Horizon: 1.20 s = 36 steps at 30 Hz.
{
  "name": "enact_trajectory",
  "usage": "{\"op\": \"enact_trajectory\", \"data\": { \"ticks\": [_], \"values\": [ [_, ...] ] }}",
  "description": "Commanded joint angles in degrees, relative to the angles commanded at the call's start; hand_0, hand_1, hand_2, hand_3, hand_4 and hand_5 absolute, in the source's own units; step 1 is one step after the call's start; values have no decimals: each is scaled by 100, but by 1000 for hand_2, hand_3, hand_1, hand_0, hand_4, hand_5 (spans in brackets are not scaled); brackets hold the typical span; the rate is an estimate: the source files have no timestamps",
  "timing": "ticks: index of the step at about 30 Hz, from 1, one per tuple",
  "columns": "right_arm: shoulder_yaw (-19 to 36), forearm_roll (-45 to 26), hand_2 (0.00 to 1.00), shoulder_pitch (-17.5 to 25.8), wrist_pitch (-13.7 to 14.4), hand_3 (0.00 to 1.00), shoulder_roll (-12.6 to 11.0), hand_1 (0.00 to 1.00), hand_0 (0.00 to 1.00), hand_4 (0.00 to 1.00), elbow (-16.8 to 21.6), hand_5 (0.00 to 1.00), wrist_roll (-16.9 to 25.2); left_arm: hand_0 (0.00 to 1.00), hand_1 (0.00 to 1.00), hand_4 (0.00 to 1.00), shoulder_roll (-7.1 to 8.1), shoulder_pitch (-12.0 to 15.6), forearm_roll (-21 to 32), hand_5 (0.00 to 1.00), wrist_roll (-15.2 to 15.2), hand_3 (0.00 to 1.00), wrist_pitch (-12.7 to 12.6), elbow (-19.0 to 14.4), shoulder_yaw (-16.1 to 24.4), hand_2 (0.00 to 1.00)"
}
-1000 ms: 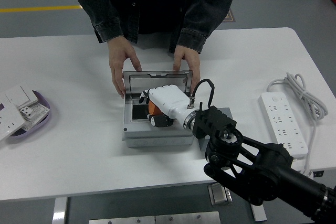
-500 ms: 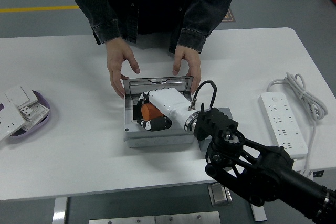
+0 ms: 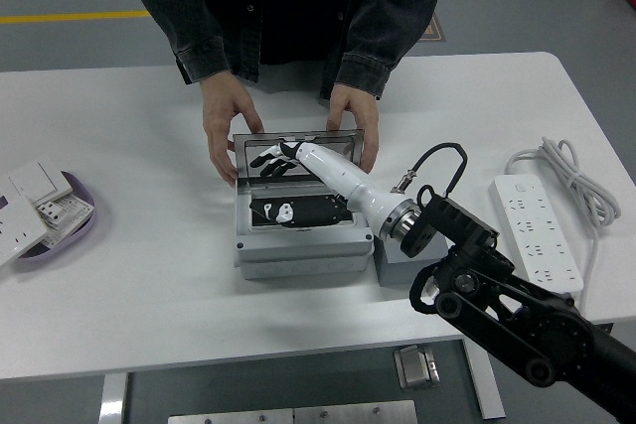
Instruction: Pick up the cylinder from the cube,place it in the box,flap close box
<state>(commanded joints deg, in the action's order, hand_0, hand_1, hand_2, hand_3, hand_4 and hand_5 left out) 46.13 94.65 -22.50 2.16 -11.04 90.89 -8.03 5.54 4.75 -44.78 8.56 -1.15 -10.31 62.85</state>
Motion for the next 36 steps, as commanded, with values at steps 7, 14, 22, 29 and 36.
{"op": "enact_trajectory", "data": {
  "ticks": [7, 14, 22, 29, 36],
  "values": [
    [93, -173, 677, -52, 31, 721, -114, 666, 718, 787, 246, 413, 13, 606, 638, 690, 0, 8, -4, 172, 9, 632, 1, 0, -10, 594],
    [165, 112, 671, -635, 0, 715, -354, 658, 714, 803, 107, 401, -235, 605, 638, 691, 30, -10, -59, 172, 24, 631, -2, 0, 23, 593],
    [-97, 322, 669, -1245, -119, 714, -502, 654, 709, 803, -707, 406, -410, 605, 638, 690, 51, -30, -101, 173, 32, 631, 4, 0, 26, 593],
    [-453, 296, 666, -1212, -172, 716, -680, 652, 707, 806, -710, 411, -479, 605, 638, 690, 49, -41, -81, 173, 27, 631, 4, 0, 8, 592],
    [-646, 415, 666, -935, -166, 710, -992, 651, 704, 805, -75, 414, -587, 605, 638, 690, 43, -32, -42, 173, 5, 630, 7, 0, -18, 592]
  ]
}}
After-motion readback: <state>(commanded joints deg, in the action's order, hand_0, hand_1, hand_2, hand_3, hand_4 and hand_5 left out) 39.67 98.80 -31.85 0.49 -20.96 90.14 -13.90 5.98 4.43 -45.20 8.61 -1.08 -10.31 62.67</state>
